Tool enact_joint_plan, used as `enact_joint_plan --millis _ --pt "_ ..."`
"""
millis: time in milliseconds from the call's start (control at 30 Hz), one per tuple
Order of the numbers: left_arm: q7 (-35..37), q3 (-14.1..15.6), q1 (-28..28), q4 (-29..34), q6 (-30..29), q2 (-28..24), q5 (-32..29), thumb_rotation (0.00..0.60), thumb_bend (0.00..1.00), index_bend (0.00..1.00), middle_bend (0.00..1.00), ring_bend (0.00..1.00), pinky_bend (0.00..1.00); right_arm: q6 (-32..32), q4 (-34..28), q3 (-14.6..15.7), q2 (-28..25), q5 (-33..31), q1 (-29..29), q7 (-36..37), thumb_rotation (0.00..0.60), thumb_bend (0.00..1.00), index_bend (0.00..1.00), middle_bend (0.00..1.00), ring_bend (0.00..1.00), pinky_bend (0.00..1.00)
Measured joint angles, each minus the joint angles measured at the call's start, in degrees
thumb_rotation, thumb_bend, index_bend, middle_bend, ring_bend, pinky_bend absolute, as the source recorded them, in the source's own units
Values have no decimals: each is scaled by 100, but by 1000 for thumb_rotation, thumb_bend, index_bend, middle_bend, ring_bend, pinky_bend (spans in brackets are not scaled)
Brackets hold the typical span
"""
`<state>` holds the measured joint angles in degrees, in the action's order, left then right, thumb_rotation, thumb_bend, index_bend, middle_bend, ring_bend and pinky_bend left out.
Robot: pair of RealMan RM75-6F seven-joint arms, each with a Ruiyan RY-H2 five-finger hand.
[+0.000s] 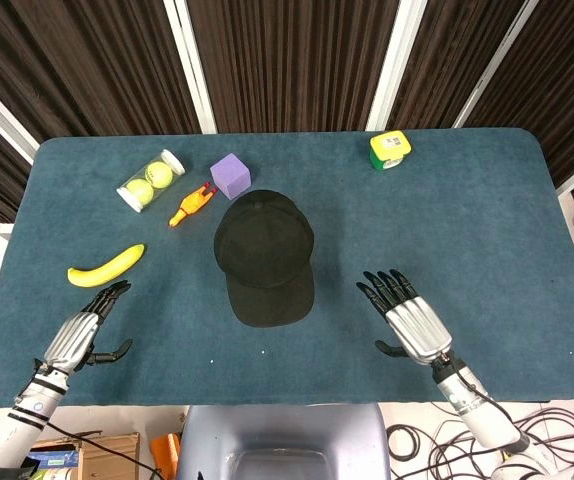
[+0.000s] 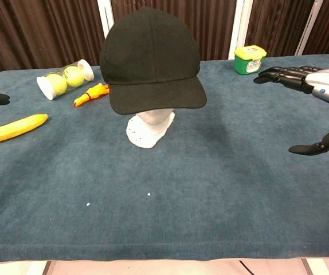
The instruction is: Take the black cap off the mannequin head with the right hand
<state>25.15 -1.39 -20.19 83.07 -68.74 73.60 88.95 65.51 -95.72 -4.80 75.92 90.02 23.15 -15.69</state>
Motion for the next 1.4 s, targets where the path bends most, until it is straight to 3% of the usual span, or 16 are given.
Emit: enact_joint_plan --millis 300,467,633,767,1000,1400 --pt "-383 -12 75 42 -204 81 -78 600 359 0 51 53 215 484 354 45 218 414 7 452 600 125 0 3 0 0" --pt "-920 9 284 88 -568 58 -114 600 358 0 52 53 213 1121 862 47 657 977 25 902 600 125 6 62 0 0" --pt "-1405 77 488 -13 -873 113 -89 600 357 0 52 53 188 1309 1089 -15 941 1183 120 927 600 125 70 145 0 0" --pt "-2201 307 954 -219 -1659 257 153 600 357 0 53 53 179 1452 1605 -144 1731 1283 285 788 600 125 135 198 0 0" --pt "-2713 593 1505 -520 -2473 473 622 600 353 0 53 50 161 1826 2906 -403 3046 1364 619 721 600 125 279 305 9 40" --pt "-2924 644 1731 -652 -2561 538 737 600 353 0 54 51 144 2676 4868 -677 4452 1379 1154 1352 600 125 393 372 77 96"
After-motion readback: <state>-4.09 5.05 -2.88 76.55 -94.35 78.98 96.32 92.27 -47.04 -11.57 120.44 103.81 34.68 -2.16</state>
